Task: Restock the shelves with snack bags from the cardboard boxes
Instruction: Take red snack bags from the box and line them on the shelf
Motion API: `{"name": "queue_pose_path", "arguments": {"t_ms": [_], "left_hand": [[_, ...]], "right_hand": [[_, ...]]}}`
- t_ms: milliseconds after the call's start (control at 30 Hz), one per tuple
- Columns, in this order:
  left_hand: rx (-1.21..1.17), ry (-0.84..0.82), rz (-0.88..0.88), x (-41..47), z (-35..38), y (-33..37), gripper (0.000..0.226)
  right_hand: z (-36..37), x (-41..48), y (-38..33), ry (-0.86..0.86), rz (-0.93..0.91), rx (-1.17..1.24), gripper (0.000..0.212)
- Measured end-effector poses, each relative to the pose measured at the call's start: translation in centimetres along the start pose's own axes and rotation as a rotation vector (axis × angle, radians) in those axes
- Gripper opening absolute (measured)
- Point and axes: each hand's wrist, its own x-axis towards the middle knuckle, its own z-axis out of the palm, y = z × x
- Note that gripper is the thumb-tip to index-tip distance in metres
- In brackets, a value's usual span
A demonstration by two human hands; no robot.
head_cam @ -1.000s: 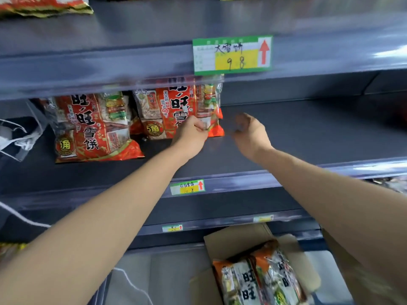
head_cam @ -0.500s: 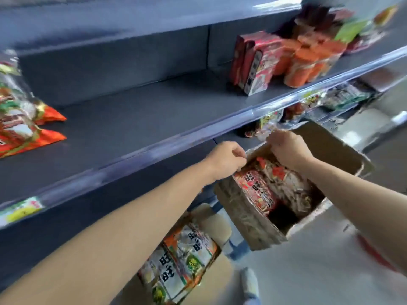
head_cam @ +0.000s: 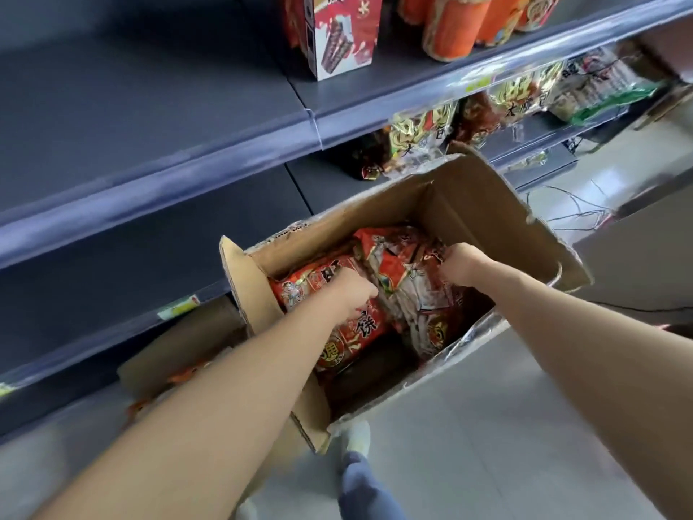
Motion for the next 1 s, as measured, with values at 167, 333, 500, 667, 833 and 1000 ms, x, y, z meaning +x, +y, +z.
{"name": "queue_pose_path", "arguments": {"t_ms": [167, 333, 500, 667, 833, 1000], "left_hand": [[-0.029, -0.029, -0.033, 2.6, 5.7, 0.9, 0.028], [-0.100, 0.082, -0.062, 6.3, 8.5, 0.7, 0.072], [-0.182, 0.161, -0.135, 6.6, 9.1, 1.9, 0.078], [-0.186, 0.281, -0.066, 5.9, 8.8, 3.5, 0.036], [-0.114, 0.191, 0.198, 2.3, 6.1, 5.8, 0.017], [-0.157, 0.077, 0.364, -2.9, -0.3, 7.0, 0.030]], "right_hand": [[0.6, 2.7, 2.0, -0.151, -0.040, -0.062, 0.037], [1.0, 4.8, 3.5, -0.246, -0.015, -0.008, 0.042], [1.2, 6.3, 4.8, -0.297, -0.009, -0.063, 0.040], [0.5, 6.0, 4.9, -0.276, -0.018, -0.024, 0.037], [-1.5, 4.4, 4.1, -0.270, -0.046, 0.016, 0.035], [-2.7, 1.9, 3.4, -0.390, 0.072, 0.519, 0.064]]}}
